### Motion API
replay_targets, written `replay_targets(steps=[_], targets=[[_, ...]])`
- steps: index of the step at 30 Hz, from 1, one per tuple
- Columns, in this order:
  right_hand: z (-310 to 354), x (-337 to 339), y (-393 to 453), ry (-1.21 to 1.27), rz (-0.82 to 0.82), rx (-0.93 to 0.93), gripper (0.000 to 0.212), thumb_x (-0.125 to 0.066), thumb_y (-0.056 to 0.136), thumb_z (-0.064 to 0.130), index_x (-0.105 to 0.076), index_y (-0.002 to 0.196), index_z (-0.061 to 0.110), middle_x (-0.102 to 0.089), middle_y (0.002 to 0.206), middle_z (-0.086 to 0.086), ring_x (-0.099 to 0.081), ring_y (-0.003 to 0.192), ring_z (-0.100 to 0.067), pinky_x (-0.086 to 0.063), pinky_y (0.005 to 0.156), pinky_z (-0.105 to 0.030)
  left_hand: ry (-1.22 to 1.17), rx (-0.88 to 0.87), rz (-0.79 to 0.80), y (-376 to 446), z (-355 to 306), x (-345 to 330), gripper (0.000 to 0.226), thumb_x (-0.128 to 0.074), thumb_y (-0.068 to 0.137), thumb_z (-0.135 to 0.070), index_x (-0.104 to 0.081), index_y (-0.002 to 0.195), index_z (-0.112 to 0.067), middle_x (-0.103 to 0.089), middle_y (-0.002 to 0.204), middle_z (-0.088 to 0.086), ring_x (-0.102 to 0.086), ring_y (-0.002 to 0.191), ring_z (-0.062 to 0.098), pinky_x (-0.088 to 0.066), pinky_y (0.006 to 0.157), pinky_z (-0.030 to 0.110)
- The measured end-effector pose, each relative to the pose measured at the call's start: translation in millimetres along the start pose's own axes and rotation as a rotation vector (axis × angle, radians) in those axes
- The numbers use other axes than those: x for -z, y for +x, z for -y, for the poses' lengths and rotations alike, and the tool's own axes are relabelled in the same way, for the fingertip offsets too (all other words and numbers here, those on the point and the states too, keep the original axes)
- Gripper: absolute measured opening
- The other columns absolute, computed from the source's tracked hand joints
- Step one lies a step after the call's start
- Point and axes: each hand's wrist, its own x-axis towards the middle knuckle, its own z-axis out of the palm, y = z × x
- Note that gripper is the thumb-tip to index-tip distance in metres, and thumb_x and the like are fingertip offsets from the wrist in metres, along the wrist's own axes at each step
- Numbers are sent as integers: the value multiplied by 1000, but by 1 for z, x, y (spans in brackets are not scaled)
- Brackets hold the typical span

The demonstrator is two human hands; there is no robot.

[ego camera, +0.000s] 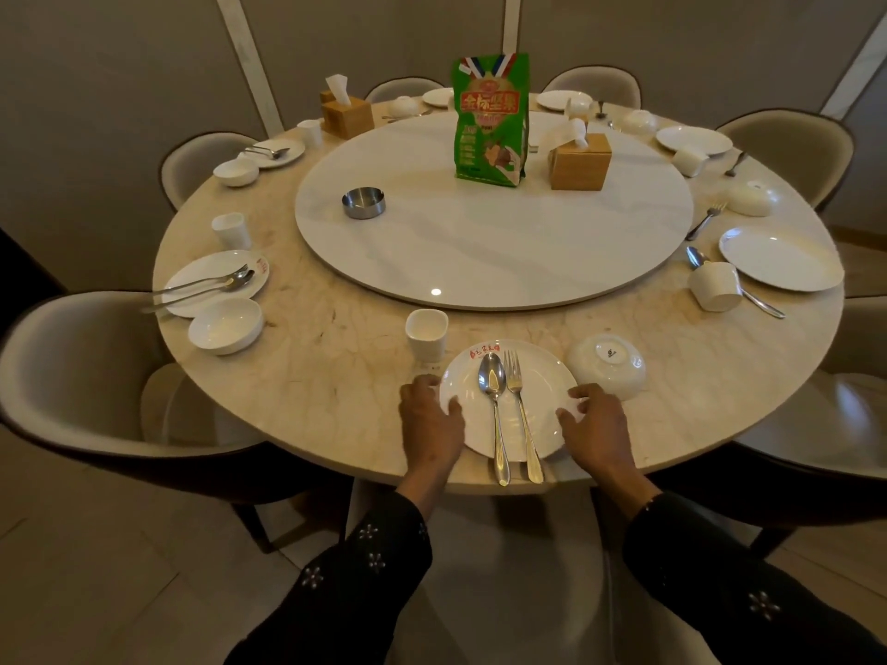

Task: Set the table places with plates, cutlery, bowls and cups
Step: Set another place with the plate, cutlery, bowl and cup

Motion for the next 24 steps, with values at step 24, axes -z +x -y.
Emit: replay_targets(steps=[24], targets=[[-9,-1,2,266,88,-223,43,-62,90,13,-47,130,14,-63,118,-15,-68,83,-22,-54,58,-22,-180,247,150,12,21,7,38,-59,89,-6,-55,126,-12,-62,91,1,-67,87,24,-59,70,31]])
